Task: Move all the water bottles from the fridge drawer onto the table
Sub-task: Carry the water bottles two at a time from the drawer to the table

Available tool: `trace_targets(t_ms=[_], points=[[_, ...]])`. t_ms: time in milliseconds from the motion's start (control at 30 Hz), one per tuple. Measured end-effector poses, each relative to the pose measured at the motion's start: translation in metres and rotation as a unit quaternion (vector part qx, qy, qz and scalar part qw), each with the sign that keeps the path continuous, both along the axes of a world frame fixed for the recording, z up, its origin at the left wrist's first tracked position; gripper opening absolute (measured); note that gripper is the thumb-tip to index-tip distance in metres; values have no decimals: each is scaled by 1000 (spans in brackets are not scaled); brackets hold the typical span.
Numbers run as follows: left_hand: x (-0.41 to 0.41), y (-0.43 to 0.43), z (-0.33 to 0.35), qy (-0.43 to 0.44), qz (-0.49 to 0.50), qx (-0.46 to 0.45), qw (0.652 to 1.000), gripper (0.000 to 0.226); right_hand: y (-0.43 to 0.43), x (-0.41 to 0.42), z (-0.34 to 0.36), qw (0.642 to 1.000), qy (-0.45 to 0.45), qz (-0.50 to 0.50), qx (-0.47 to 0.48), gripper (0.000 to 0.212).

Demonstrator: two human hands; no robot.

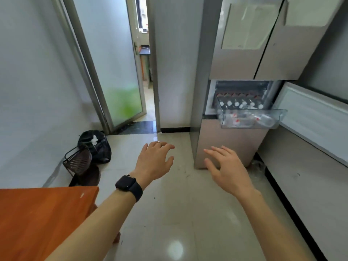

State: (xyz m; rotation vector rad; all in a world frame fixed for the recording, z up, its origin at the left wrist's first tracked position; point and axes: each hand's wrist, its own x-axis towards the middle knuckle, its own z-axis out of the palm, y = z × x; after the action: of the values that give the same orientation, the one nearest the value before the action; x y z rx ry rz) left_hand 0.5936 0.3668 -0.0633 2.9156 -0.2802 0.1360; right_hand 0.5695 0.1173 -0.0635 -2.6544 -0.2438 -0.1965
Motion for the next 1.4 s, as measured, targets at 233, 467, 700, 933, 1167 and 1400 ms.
trace_targets(t_ms=[233,467,700,933,1167,1400], points=[[145,-103,1,-6,-97,-35,995,46,-96,103,-6,997,-5,-81,-7,43],[284,-191,10,12,-183,-37,982,48,-182,206,-6,986,8,-165,3,44],[385,-282,-5,60,-228,-65,970,45,-260,286,-18,976,42,-212,20,45],[476,-363,-46,135,-188,-136,963,41,-348,400,-49,985,66,-153,52,47],[553,-427,-69,221,-60,-202,952,45,-425,528,-58,982,141,-90,89,49],[618,-474,-96,292,22,-231,928,51,-461,639,-81,971,229,-61,28,48]])
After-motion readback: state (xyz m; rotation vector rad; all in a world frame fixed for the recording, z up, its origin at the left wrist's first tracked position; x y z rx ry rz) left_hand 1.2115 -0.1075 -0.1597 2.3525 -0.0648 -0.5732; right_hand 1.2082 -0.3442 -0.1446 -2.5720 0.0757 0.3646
